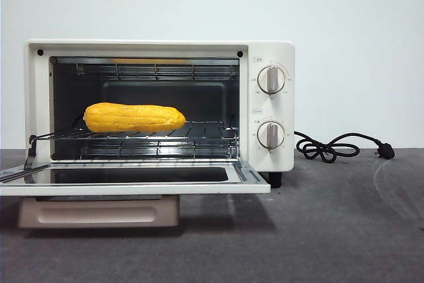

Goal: Take the corn from the table,put the corn in the oven

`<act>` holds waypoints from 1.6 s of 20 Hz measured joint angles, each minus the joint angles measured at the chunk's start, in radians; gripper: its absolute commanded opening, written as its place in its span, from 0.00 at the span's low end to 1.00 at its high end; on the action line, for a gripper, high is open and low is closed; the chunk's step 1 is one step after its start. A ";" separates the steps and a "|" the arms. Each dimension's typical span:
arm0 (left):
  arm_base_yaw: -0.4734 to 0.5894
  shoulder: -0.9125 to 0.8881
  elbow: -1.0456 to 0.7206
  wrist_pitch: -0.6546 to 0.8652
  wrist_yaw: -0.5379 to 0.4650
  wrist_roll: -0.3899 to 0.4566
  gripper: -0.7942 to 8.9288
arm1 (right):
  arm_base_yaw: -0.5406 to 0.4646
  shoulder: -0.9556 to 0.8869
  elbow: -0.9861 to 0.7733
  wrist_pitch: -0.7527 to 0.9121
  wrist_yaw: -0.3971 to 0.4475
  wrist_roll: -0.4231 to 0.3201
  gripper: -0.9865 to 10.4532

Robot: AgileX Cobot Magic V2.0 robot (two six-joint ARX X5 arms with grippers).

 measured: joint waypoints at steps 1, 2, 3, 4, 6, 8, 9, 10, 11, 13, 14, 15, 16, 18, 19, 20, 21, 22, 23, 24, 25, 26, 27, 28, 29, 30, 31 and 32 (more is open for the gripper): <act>0.000 0.032 0.000 0.014 0.000 0.000 0.07 | -0.004 0.000 0.000 0.000 0.000 0.000 0.08; 0.000 0.058 0.000 0.026 0.005 0.000 0.07 | -0.005 0.000 0.000 0.000 0.000 -0.001 0.08; 0.000 0.078 0.000 0.043 0.017 -0.003 0.07 | -0.005 0.000 0.000 0.000 0.000 -0.001 0.08; 0.000 0.094 0.000 0.063 0.036 -0.011 0.07 | -0.005 0.000 0.000 0.001 0.000 -0.003 0.08; 0.000 0.117 0.000 0.098 0.053 -0.024 0.07 | -0.005 0.000 0.000 0.001 0.000 -0.003 0.08; -0.002 0.132 0.000 0.103 0.053 -0.029 0.07 | -0.005 0.000 0.000 0.001 0.000 -0.003 0.08; -0.003 0.135 0.000 0.103 0.053 -0.030 0.07 | -0.005 0.000 0.000 0.003 0.000 -0.003 0.08; -0.004 0.138 0.000 0.103 0.053 -0.030 0.07 | -0.005 0.000 0.000 0.005 0.000 -0.003 0.08; -0.007 0.142 0.000 0.099 0.053 -0.030 0.07 | -0.005 0.000 0.000 0.006 0.000 -0.003 0.08; -0.016 0.143 0.000 0.083 0.054 -0.030 0.07 | -0.005 0.000 0.000 0.007 0.000 -0.003 0.08; -0.017 0.143 0.000 0.076 0.055 -0.030 0.07 | -0.005 0.000 0.000 0.007 0.000 -0.003 0.08; -0.020 0.143 0.000 0.067 0.057 -0.030 0.07 | -0.005 0.000 0.000 0.007 0.000 -0.003 0.08; -0.023 0.143 0.000 0.057 0.067 -0.029 0.07 | -0.005 0.000 0.000 0.007 0.000 -0.003 0.08; -0.024 0.143 0.000 0.034 0.085 -0.026 0.07 | -0.005 0.000 0.000 0.007 0.000 -0.003 0.08; -0.024 0.143 0.000 0.015 0.085 -0.021 0.07 | -0.005 0.000 0.000 0.008 0.000 -0.003 0.08; -0.024 0.143 0.000 -0.011 0.085 -0.015 0.07 | -0.005 0.000 0.000 0.007 0.000 -0.003 0.08; -0.024 0.143 0.000 -0.037 0.084 -0.010 0.07 | -0.005 0.000 0.000 0.007 0.000 -0.003 0.08; -0.024 0.143 0.000 -0.063 0.082 -0.006 0.07 | -0.005 0.000 0.000 0.007 0.000 -0.003 0.08; -0.023 0.143 0.000 -0.079 0.082 0.001 0.07 | -0.005 0.000 0.000 0.008 0.000 -0.003 0.08; -0.023 0.143 0.000 -0.100 0.082 0.008 0.07 | -0.005 0.000 0.000 0.007 0.000 -0.003 0.08; -0.023 0.143 0.000 -0.112 0.086 0.011 0.07 | -0.005 0.000 0.000 0.007 0.000 -0.003 0.08; -0.023 0.143 0.000 -0.122 0.099 0.016 0.07 | -0.005 0.000 0.000 0.007 0.000 -0.003 0.08; -0.021 0.143 0.000 -0.131 0.117 0.019 0.07 | -0.005 0.000 0.000 0.007 0.000 -0.003 0.08; -0.017 0.143 0.000 -0.145 0.143 0.025 0.07 | -0.005 0.000 0.000 0.007 0.000 -0.003 0.08; -0.011 0.143 0.000 -0.157 0.167 0.029 0.07 | -0.005 0.000 0.000 0.006 0.000 -0.003 0.08; -0.002 0.142 0.000 -0.166 0.198 0.034 0.07 | -0.005 0.000 0.000 0.006 0.000 -0.003 0.08; 0.008 0.135 0.000 -0.173 0.225 0.034 0.07 | -0.005 0.000 0.000 0.005 0.000 -0.003 0.08; 0.023 0.122 0.001 -0.182 0.261 0.034 0.07 | -0.005 0.000 0.000 0.004 0.000 -0.003 0.08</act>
